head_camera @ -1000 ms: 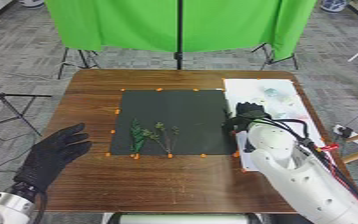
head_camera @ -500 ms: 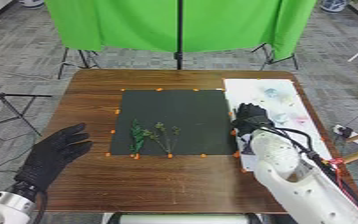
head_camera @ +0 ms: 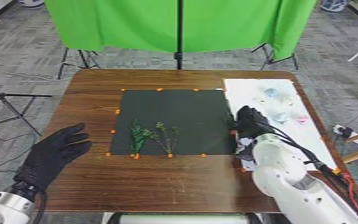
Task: Arrange flowers
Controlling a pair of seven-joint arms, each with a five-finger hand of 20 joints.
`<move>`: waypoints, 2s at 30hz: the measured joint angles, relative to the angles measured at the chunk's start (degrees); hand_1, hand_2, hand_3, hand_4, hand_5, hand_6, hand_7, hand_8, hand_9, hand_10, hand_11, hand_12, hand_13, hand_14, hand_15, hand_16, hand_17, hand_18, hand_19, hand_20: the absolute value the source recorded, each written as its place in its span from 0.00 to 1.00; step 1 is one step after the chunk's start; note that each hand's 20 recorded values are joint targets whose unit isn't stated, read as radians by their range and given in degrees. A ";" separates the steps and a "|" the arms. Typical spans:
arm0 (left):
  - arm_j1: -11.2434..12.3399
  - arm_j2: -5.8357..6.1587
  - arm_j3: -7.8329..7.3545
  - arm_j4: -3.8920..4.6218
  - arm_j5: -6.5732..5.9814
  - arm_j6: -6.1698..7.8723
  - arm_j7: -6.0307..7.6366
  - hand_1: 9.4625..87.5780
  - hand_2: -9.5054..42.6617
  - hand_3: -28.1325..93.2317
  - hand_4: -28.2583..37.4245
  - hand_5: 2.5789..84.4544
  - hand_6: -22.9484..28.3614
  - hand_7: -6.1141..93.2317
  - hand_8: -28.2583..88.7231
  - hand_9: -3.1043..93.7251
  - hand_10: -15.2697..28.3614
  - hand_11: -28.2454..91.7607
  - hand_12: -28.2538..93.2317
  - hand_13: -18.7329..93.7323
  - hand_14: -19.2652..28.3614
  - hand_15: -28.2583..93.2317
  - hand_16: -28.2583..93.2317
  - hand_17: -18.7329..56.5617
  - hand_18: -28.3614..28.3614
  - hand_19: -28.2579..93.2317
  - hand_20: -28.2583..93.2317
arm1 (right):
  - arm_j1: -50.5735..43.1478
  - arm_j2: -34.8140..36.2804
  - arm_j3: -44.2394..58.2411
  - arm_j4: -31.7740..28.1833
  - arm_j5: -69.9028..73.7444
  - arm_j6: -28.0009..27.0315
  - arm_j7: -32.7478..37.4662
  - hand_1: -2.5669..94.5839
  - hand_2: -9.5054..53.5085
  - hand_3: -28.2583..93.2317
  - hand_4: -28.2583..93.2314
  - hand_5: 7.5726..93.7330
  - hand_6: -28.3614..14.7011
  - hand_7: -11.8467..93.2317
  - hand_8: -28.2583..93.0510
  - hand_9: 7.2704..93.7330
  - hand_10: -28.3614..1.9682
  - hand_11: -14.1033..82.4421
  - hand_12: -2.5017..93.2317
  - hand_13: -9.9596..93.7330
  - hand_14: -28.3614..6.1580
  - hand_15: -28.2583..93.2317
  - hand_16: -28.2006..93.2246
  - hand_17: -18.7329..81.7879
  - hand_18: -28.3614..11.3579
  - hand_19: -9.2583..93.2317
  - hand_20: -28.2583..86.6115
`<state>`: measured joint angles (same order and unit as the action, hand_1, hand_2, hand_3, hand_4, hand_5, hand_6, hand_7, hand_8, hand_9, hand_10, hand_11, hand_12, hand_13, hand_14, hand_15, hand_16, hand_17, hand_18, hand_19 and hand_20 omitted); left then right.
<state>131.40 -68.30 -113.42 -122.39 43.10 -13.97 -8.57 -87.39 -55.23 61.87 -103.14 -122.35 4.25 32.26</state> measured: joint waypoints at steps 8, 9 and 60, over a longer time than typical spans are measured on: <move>-0.01 0.03 -0.03 0.00 0.00 0.00 0.00 0.20 0.21 0.85 0.00 0.37 0.55 0.35 0.12 0.32 0.67 0.55 0.35 0.36 0.75 0.69 0.18 0.12 0.91 0.69 0.31 | -0.28 -0.64 0.42 -4.89 9.13 -0.14 0.47 0.49 0.00 0.99 0.12 0.68 0.35 0.78 0.07 1.00 0.71 0.55 0.38 0.95 0.76 0.81 0.53 0.73 0.21 1.00 0.75; -0.01 0.04 -0.03 0.00 0.00 0.01 0.00 0.20 0.21 0.85 0.00 0.37 0.55 0.35 0.12 0.32 0.67 0.55 0.35 0.36 0.75 0.69 0.18 0.12 0.91 0.69 0.31 | 0.06 -0.75 0.55 -5.82 11.39 -0.25 0.71 0.49 0.00 0.99 0.12 0.68 0.35 0.78 0.07 1.00 0.71 0.54 0.38 0.95 0.76 0.81 0.53 0.73 0.20 1.00 0.75; -0.12 0.36 0.30 0.06 0.00 -0.03 -0.34 0.20 0.21 0.85 0.00 0.37 0.55 0.35 0.12 0.32 0.67 0.55 0.34 0.36 0.75 0.69 0.18 0.12 0.91 0.69 0.31 | 4.95 -10.32 -9.15 -3.19 0.41 -11.41 11.54 0.41 0.00 0.90 0.05 0.61 0.50 0.73 0.24 1.00 0.69 0.53 0.31 0.96 0.76 0.78 0.53 0.74 0.24 1.00 0.73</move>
<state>131.28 -67.94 -113.12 -122.33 43.10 -14.00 -8.91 -82.44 -65.55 52.71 -106.34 -121.93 -7.16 43.80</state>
